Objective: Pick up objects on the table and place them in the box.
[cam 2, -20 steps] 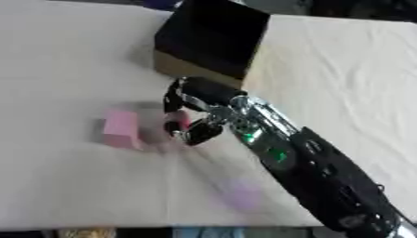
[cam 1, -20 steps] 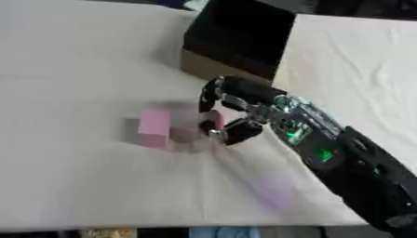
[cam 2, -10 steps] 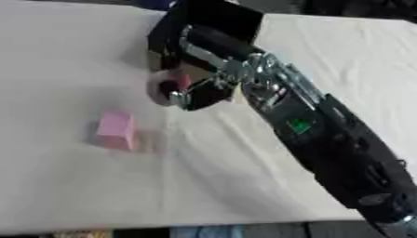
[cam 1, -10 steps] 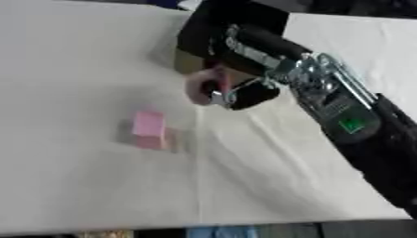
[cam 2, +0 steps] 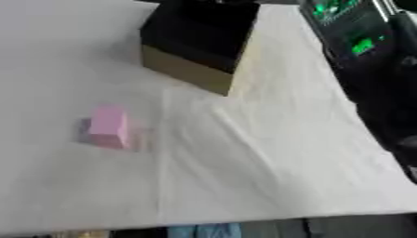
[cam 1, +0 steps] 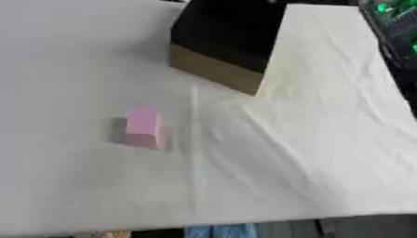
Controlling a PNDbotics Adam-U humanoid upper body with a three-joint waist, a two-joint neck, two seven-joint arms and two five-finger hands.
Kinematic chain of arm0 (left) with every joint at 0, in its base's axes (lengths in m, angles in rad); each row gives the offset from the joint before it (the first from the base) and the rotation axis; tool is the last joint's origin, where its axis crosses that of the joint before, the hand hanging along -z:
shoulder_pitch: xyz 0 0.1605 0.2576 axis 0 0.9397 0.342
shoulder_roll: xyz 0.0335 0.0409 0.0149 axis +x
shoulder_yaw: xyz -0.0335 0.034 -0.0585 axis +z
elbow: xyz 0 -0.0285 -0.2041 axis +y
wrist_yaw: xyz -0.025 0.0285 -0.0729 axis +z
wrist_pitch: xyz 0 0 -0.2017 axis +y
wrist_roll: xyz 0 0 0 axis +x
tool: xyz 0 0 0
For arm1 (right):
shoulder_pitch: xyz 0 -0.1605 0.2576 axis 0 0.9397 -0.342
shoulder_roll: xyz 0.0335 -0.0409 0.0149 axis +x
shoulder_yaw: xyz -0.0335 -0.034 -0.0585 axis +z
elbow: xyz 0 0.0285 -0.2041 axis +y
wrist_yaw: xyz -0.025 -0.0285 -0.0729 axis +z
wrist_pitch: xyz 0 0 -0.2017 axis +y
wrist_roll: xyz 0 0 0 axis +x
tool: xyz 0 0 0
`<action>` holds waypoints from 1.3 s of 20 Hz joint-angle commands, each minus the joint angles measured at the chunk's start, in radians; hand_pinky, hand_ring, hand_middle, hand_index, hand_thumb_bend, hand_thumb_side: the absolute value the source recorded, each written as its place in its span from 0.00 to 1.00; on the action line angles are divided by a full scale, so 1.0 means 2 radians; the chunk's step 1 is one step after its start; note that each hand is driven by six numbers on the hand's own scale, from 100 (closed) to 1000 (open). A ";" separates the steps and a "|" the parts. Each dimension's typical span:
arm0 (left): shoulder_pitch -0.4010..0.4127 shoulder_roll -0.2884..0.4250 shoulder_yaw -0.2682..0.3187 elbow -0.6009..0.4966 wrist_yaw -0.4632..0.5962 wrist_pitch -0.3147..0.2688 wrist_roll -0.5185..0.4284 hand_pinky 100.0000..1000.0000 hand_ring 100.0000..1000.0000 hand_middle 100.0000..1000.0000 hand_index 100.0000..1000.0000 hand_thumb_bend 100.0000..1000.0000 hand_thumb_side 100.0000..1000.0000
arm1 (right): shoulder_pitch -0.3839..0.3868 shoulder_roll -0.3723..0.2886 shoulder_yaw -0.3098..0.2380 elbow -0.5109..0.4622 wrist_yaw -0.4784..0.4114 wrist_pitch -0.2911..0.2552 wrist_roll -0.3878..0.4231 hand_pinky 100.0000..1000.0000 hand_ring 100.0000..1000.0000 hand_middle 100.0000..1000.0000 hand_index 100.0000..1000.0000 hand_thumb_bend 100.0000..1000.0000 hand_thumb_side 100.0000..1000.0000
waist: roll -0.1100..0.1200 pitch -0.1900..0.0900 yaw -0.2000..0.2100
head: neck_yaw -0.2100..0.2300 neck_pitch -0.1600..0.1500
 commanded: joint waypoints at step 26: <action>-0.027 0.012 -0.007 -0.009 0.006 -0.010 -0.014 0.68 0.66 0.65 0.86 0.34 1.00 | -0.055 0.054 -0.018 0.289 0.140 -0.098 -0.036 0.71 0.65 0.51 0.50 0.00 0.08 | 0.006 0.007 0.022 | -0.025 -0.056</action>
